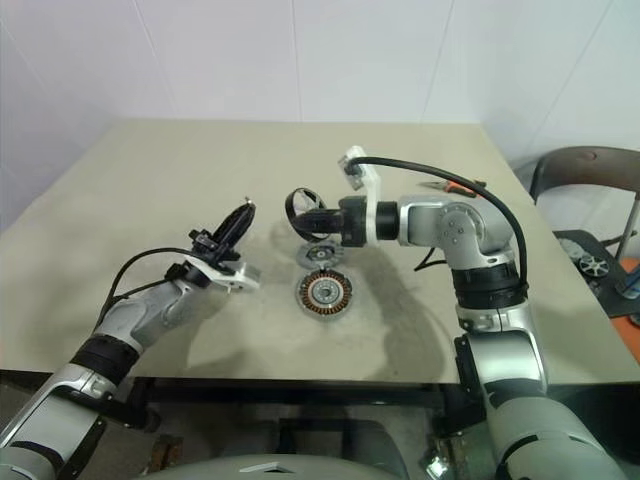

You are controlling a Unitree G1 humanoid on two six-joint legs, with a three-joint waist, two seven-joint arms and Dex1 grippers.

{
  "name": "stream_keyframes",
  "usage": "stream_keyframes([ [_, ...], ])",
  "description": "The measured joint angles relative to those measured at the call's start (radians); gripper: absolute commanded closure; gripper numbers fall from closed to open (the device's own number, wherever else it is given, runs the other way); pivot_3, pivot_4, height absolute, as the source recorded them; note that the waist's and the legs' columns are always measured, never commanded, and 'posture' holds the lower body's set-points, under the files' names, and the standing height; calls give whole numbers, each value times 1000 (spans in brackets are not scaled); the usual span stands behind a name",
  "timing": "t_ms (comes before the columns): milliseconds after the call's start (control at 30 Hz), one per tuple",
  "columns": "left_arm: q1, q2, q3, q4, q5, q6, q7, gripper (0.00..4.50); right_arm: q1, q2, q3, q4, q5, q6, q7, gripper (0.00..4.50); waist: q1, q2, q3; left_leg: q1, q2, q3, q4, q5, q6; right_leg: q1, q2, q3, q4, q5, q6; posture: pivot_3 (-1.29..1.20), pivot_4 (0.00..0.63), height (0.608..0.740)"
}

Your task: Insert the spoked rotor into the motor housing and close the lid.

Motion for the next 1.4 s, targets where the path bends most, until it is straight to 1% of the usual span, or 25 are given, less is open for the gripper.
stream_keyframes([
  [33, 1, -3, 9, 5, -34, -2, -27, 4464, 0, -11, 12, -1, -9, -13, 12, 4500, 0, 0, 0, 0, 0, 0, 0, 0, 0, 0, 0, 0, 0, 0, 0, 0, 0, 740],
  [100, 9, -35, 46, 22, -216, -7, -178, 4464, 6, -70, 64, -9, -53, -67, 59, 4500, 3, 0, 0, 0, 0, 0, 0, 0, 0, 0, -1, 0, 0, 0, 0, 0, 0, 740],
  [167, 57, -78, 85, -5, -513, 30, -454, 4464, 34, -136, 111, -24, -100, -129, 119, 4500, -2, 0, -1, 0, 0, 0, 0, -1, 0, 0, -2, 0, -2, 0, -1, 0, 0, 740],
  [200, 72, -87, 90, -20, -590, 52, -531, 4464, 44, -147, 121, -24, -114, -143, 134, 4500, -3, 0, -1, 0, 0, 0, 0, -1, 0, 0, -2, 0, -3, 0, -1, 0, 0, 740],
  [267, 117, -92, 98, -106, -778, 143, -728, 4464, 67, -168, 155, -25, -144, -179, 172, 4500, -11, 1, -1, 0, 0, 0, -1, 0, 0, 0, -2, 0, -3, 0, -1, 0, 0, 740],
  [333, 163, -77, 125, -255, -983, 301, -927, 4464, 86, -185, 191, -25, -178, -216, 207, 4500, -14, 1, 0, 0, 1, 0, -1, 0, 0, -1, -1, 0, -2, 0, -1, 0, 0, 740],
  [400, 196, -43, 154, -363, -1136, 443, -1045, 4464, 91, -187, 197, -23, -197, -234, 225, 4500, -20, 1, 0, 0, 1, 0, -1, 0, -1, -1, -1, 0, -2, 0, -1, 0, 0, 740],
  [467, 232, 8, 207, -475, -1334, 655, -1162, 4464, 93, -191, 205, -17, -218, -262, 245, 4500, -27, 2, -1, 1, 1, 0, -1, 0, -1, 1, -1, 0, -2, 0, -1, 0, 0, 740],
  [500, 238, 24, 226, -503, -1396, 724, -1188, 4464, 93, -192, 209, -13, -227, -269, 252, 4500, -29, 2, -1, 1, 1, 0, 0, 0, -1, 2, -1, 0, -1, 0, -1, 0, 0, 740],
  [567, 240, 80, 288, -561, -1552, 917, -1252, 4464, 97, -195, 217, 12, -250, -294, 271, 4500, -31, 2, -1, 2, 1, 0, 1, 0, 0, 3, -1, 0, -1, 0, -1, 0, 0, 740],
  [633, 237, 121, 348, -580, -1654, 1045, -1292, 4464, 103, -198, 221, 35, -271, -312, 285, 4500, -30, 2, -1, 2, 1, 0, 1, 0, 0, 4, -1, 0, -1, 0, -1, 0, 0, 740],
  [700, 223, 140, 399, -575, -1723, 1147, -1310, 4464, 106, -205, 226, 64, -293, -331, 298, 4500, -28, 2, -1, 2, 0, 0, 1, 0, 0, 3, -1, 0, -1, 0, -1, 0, 0, 740],
  [833, 178, 151, 498, -552, -1818, 1278, -1322, 4464, 119, -225, 236, 95, -348, -389, 330, 4500, -26, 2, -1, 2, 0, 0, 1, 0, 0, 3, 0, 0, -2, 0, -1, 0, 0, 740],
  [900, 201, 175, 501, -560, -1801, 1291, -1354, 4464, 148, -248, 273, 98, -418, -485, 338, 4500, -27, 2, -1, 2, 0, 0, 0, 0, 0, 3, 0, 0, -3, 0, -1, 0, 0, 740],
  [967, 243, 173, 498, -567, -1786, 1303, -1372, 4464, 199, -258, 297, 123, -471, -544, 337, 4500, -27, 2, -1, 2, 0, 0, 0, 0, 0, 3, 0, 0, -3, 0, -1, 0, 0, 740],
  [1033, 267, 151, 495, -568, -1779, 1315, -1373, 4464, 241, -254, 300, 143, -479, -547, 338, 4500, -27, 3, -1, 2, 0, 0, 0, 0, 0, 3, -1, 0, -3, 0, -1, 0, 0, 740],
  [1133, 280, 124, 496, -580, -1770, 1332, -1363, 4464, 245, -244, 292, 143, -488, -557, 322, 4500, -26, 3, -1, 3, 1, -1, 0, 1, -1, 3, 0, 0, -1, 0, -1, 0, 0, 740],
  [1300, 378, 127, 449, -642, -1675, 1305, -1398, 4464, 250, -245, 287, 141, -490, -557, 318, 4500, -30, 4, -1, 3, 1, 0, -2, 1, -1, 3, -1, 0, -3, 0, -2, 0, 0, 740],
  [1400, 391, 122, 438, -640, -1634, 1291, -1406, 4464, 250, -245, 285, 141, -490, -554, 320, 4500, -26, 4, -1, 3, 1, -1, -2, 1, -2, 3, -1, 0, -3, 0, -2, 0, 0, 740],
])
